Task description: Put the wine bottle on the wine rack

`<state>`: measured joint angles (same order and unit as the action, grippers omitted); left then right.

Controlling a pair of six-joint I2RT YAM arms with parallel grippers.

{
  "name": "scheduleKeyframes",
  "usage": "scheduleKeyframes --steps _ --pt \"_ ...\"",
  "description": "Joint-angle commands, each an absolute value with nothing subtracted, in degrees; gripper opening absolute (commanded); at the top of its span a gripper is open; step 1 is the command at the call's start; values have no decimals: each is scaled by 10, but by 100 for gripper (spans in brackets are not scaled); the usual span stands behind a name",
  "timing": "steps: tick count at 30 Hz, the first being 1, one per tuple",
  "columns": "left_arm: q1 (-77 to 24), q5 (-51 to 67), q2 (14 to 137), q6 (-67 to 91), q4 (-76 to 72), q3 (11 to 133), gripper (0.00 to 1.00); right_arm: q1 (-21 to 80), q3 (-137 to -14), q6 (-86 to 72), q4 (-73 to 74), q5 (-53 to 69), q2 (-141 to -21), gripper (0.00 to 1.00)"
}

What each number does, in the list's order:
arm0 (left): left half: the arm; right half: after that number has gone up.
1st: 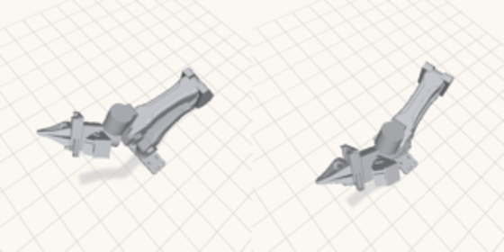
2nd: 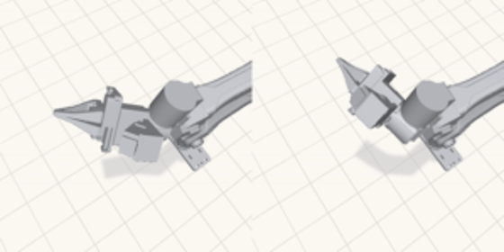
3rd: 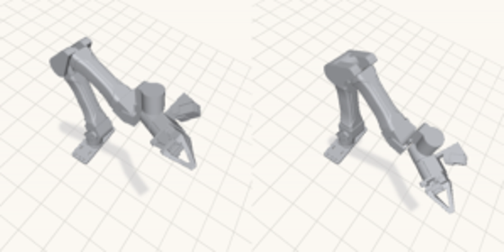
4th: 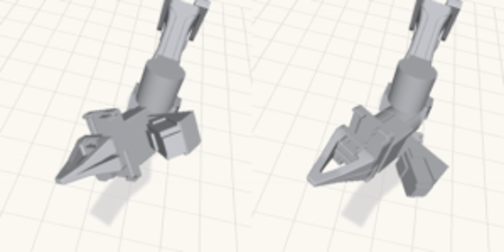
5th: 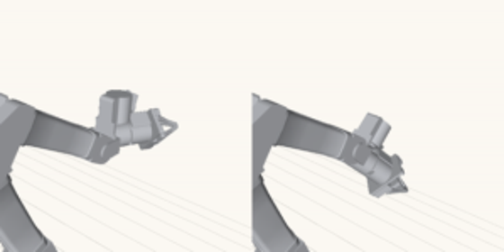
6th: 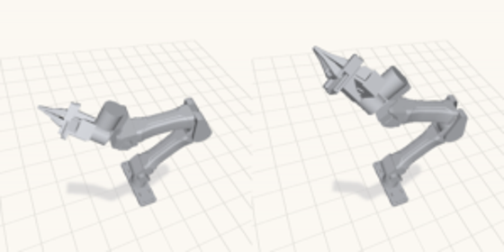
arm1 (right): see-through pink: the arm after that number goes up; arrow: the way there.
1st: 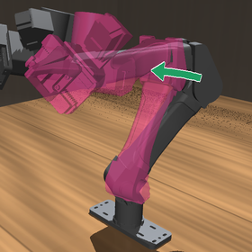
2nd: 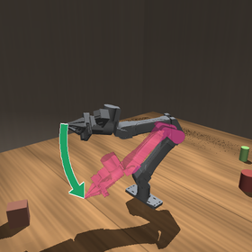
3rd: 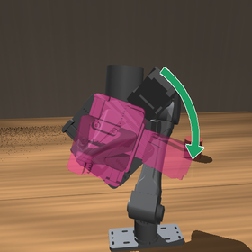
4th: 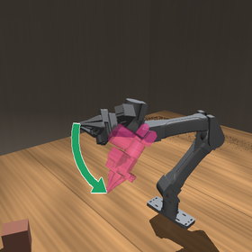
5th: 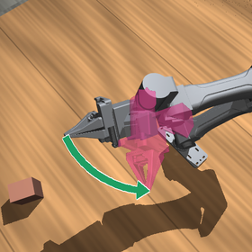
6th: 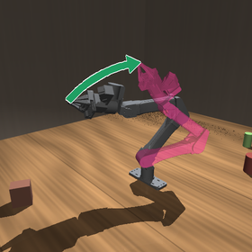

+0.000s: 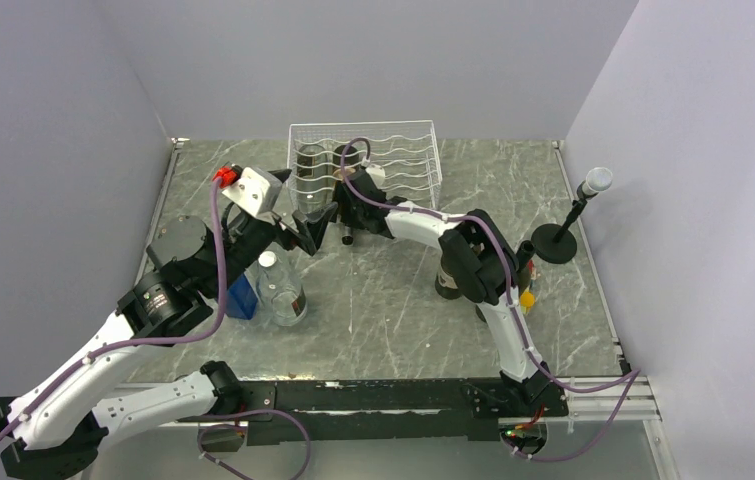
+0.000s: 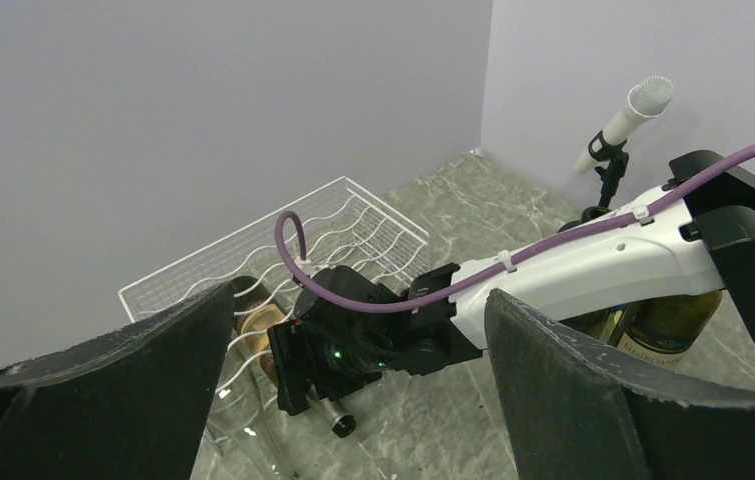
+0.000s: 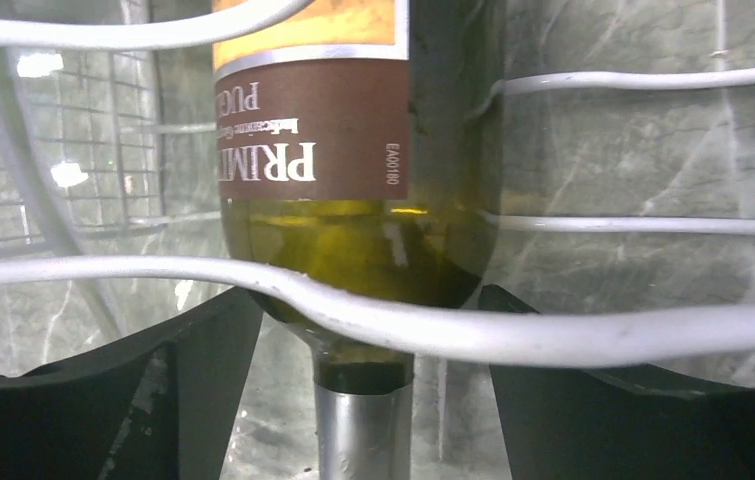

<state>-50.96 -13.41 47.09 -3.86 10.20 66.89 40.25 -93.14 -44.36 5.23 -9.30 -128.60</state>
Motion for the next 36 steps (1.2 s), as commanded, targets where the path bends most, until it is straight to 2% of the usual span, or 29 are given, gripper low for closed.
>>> scheduleKeyframes --steps 1,11,17,27,33,36 --pt "-508 -131 461 -44 86 686 99 398 -958 -429 77 -134 -1260 86" --pt "-508 -120 440 -36 95 706 99 426 -941 -389 140 -197 -1170 94" --pt "-509 -111 423 -31 99 716 99 443 -974 -349 194 -226 -1110 96" --pt "-508 -79 408 -15 104 694 99 447 -1077 -234 400 -285 -985 96" --pt "-508 -61 422 -4 107 681 99 426 -1075 -205 509 -361 -866 96" --pt "-509 -50 429 -4 94 670 99 399 -1055 -215 551 -362 -814 96"
